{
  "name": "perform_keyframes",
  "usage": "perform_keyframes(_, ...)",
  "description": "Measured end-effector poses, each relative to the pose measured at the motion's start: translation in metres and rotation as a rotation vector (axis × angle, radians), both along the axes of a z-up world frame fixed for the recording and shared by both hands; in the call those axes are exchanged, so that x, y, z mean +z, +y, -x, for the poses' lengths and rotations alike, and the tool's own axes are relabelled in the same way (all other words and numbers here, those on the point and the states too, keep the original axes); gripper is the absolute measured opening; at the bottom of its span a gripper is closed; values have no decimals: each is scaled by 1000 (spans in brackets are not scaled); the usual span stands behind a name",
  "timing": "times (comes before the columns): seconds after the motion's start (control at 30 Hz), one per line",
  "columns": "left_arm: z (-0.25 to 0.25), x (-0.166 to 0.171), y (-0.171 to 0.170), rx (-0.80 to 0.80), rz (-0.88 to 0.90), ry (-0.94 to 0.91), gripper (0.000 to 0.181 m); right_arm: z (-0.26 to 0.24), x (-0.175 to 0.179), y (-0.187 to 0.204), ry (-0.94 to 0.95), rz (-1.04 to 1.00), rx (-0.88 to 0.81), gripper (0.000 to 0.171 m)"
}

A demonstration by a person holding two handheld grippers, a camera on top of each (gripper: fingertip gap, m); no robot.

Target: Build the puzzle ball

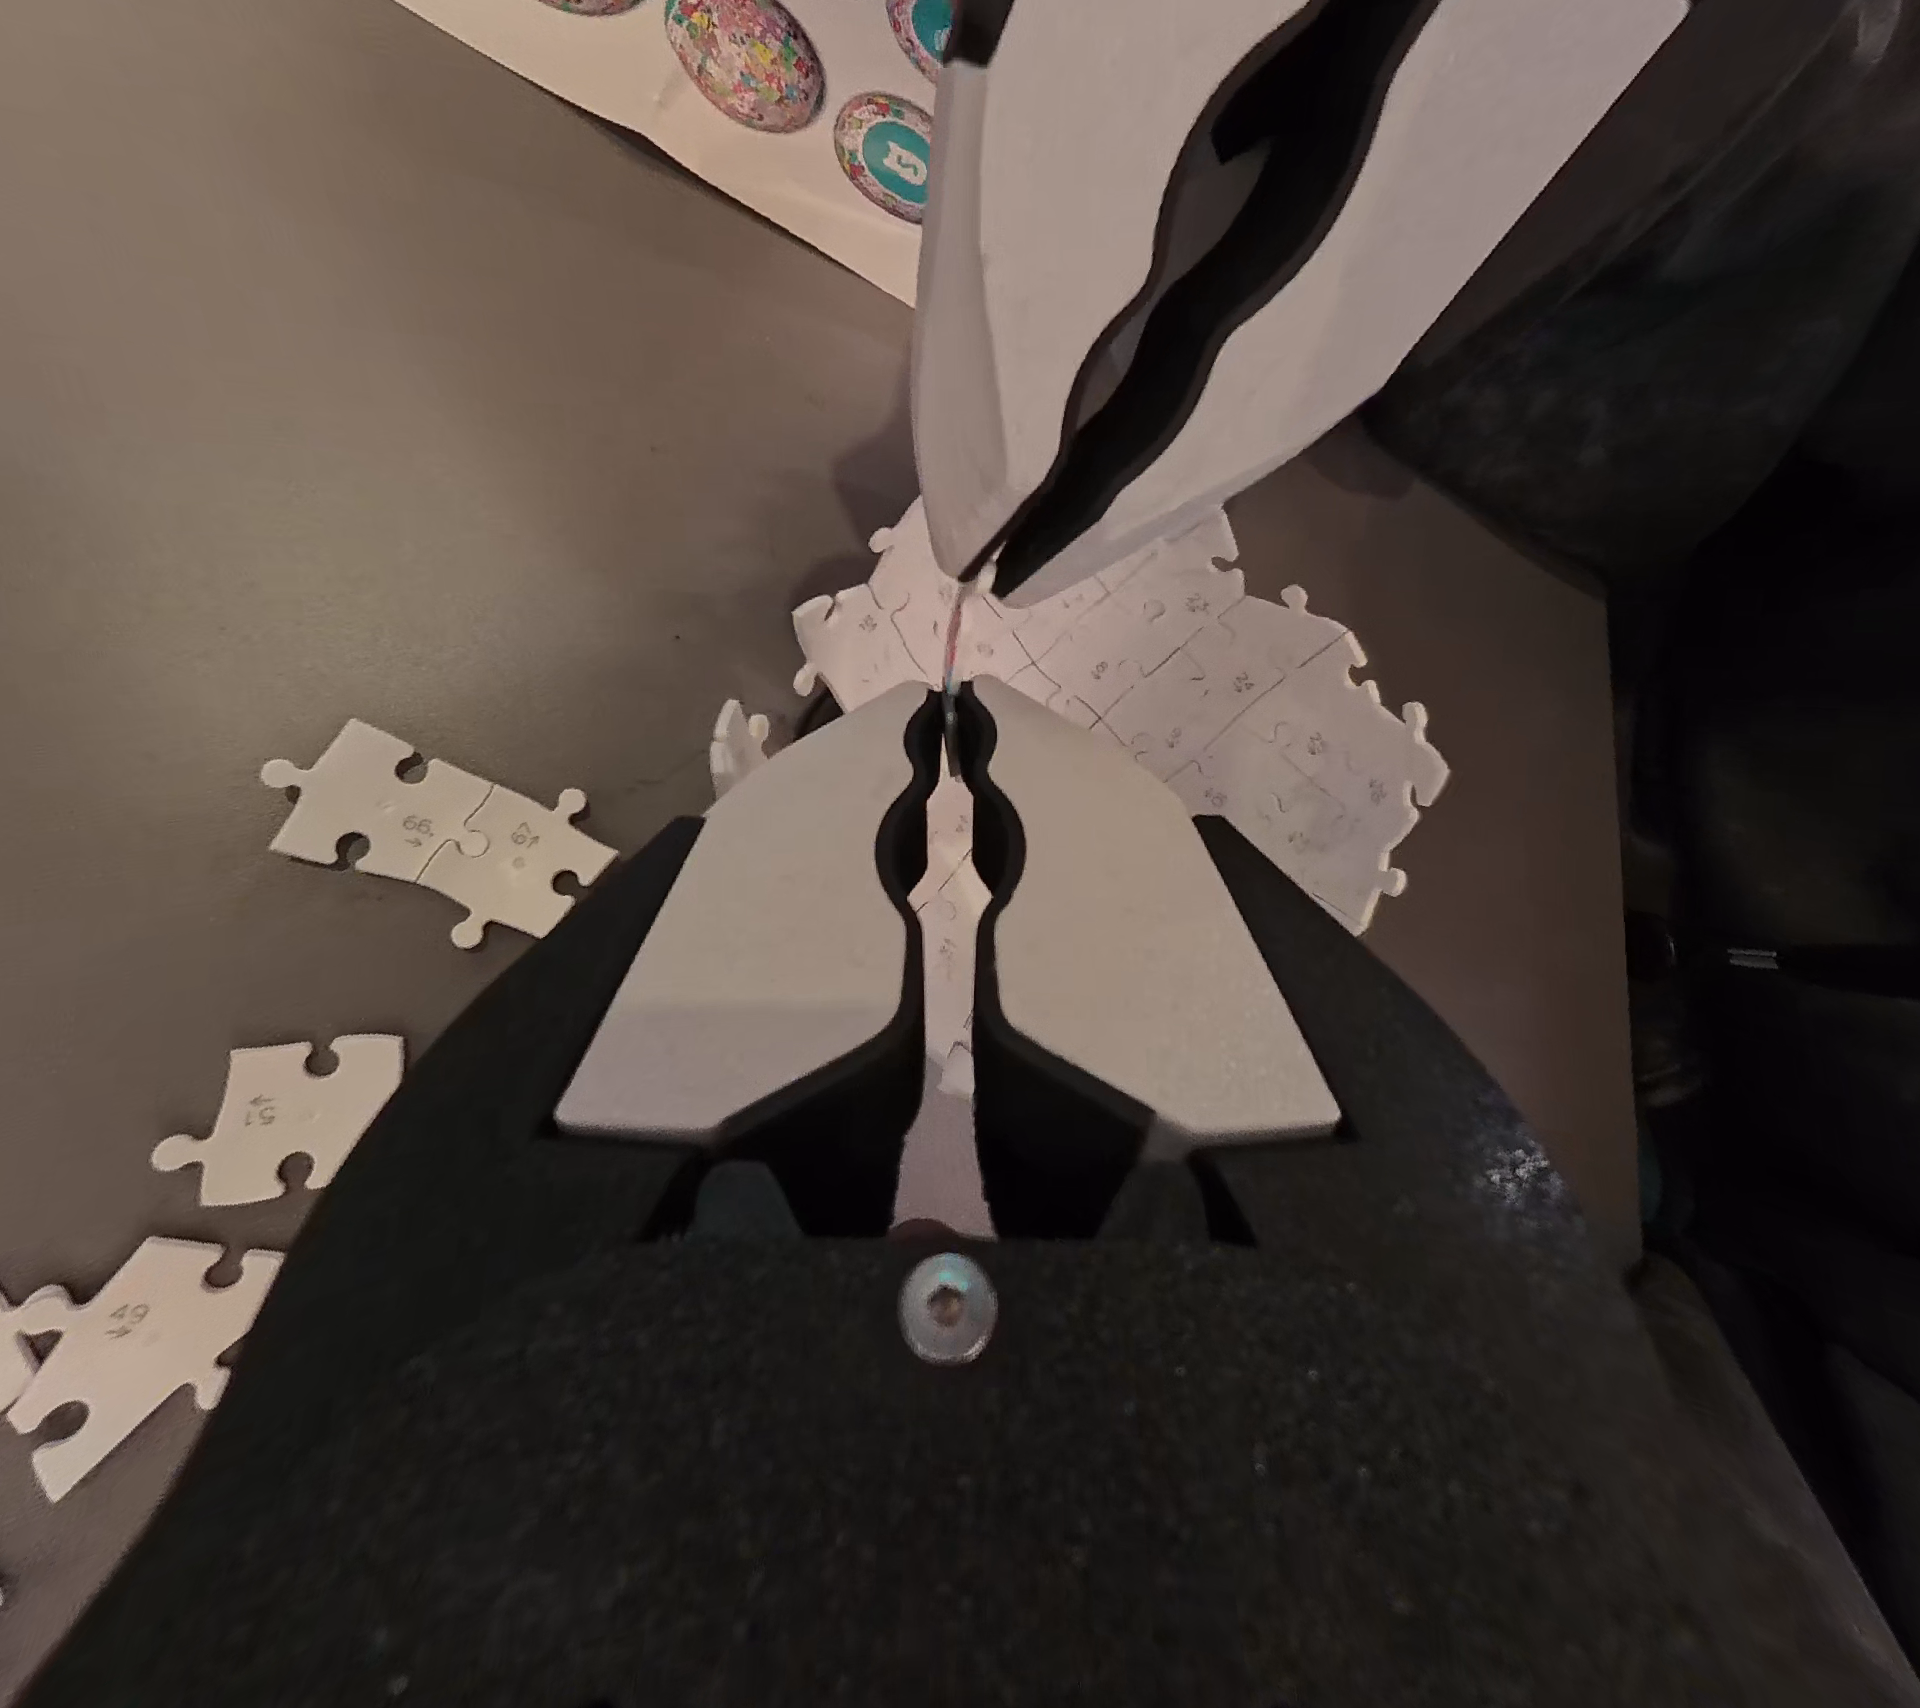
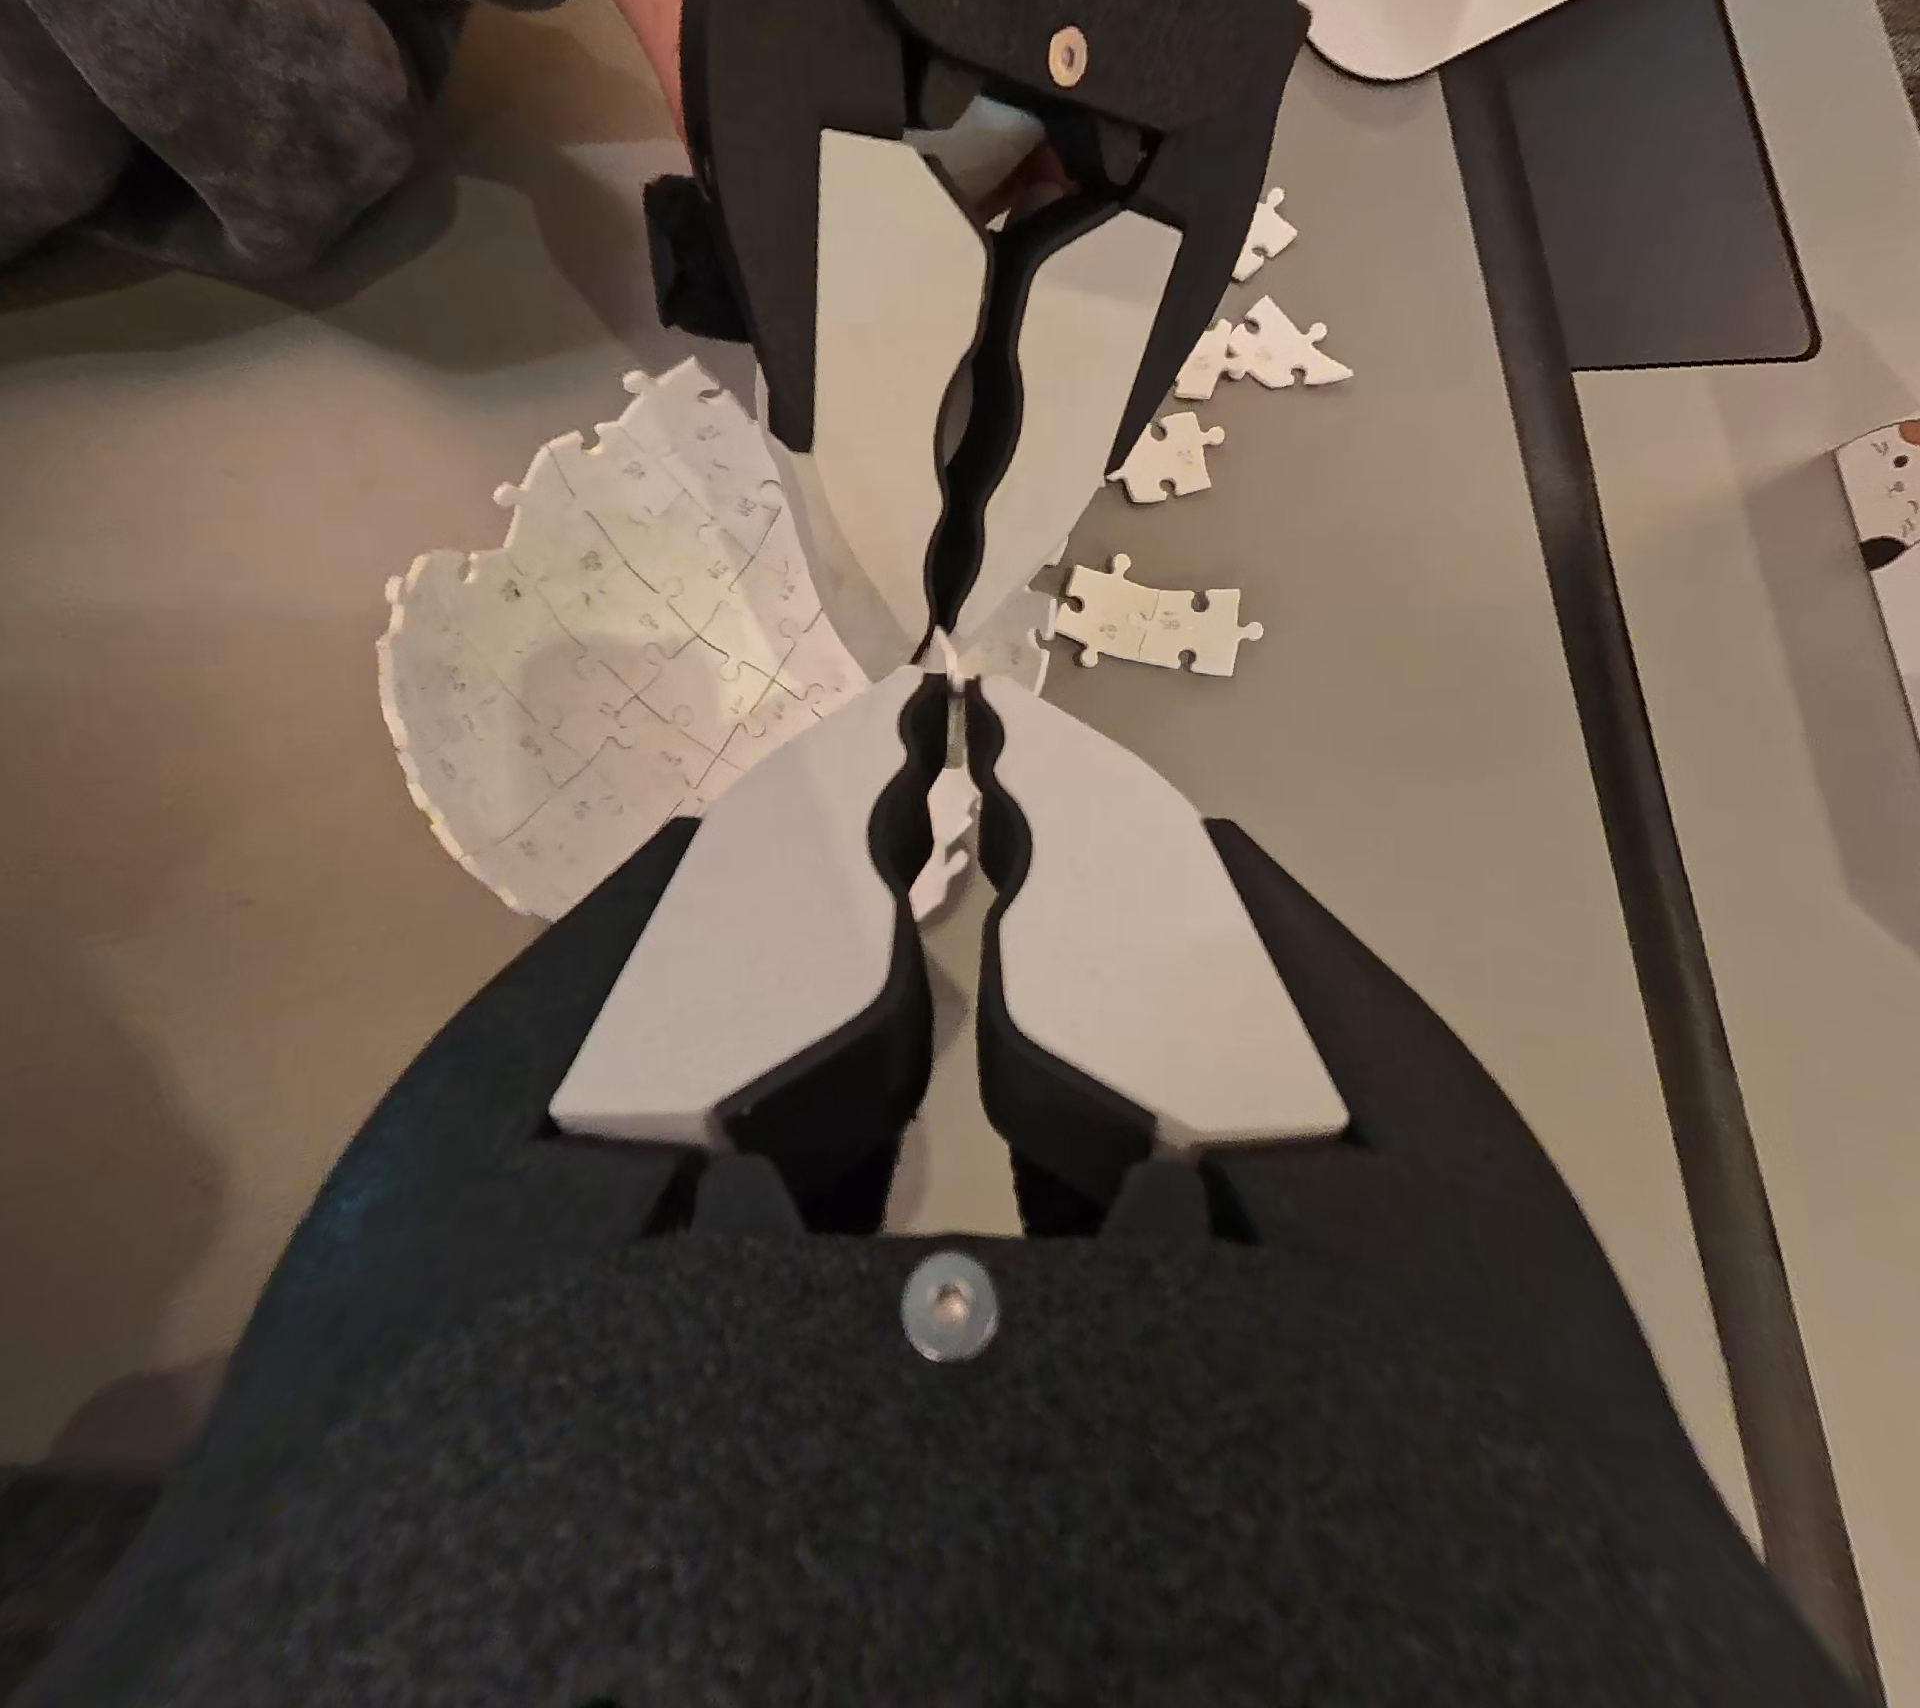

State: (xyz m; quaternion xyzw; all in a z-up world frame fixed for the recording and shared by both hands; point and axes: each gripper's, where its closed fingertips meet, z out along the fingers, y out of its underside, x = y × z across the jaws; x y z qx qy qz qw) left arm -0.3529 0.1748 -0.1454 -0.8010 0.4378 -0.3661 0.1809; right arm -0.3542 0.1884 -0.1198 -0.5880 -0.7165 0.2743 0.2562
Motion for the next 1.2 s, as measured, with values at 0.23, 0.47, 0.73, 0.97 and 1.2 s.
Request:
perform_keyframes(0.23,1,1,1,2,-10,-2,2,1,1,0,-6,18,-2,2)
perform_keyframes(0.47,39,20,19,140,-94,-37,34,11,-4,10,-190,9,-47,2)
perform_keyframes(0.73,69,-17,53,319,97,-132,18,2,-36,9,-359,-121,-131,2)
perform_keyframes(0.97,57,-47,61,260,9,0,0,6,-35,12,-341,-70,-189,2)
perform_keyframes(1.2,29,-68,54,82,-61,130,0,5,-40,11,-390,-95,-207,2)
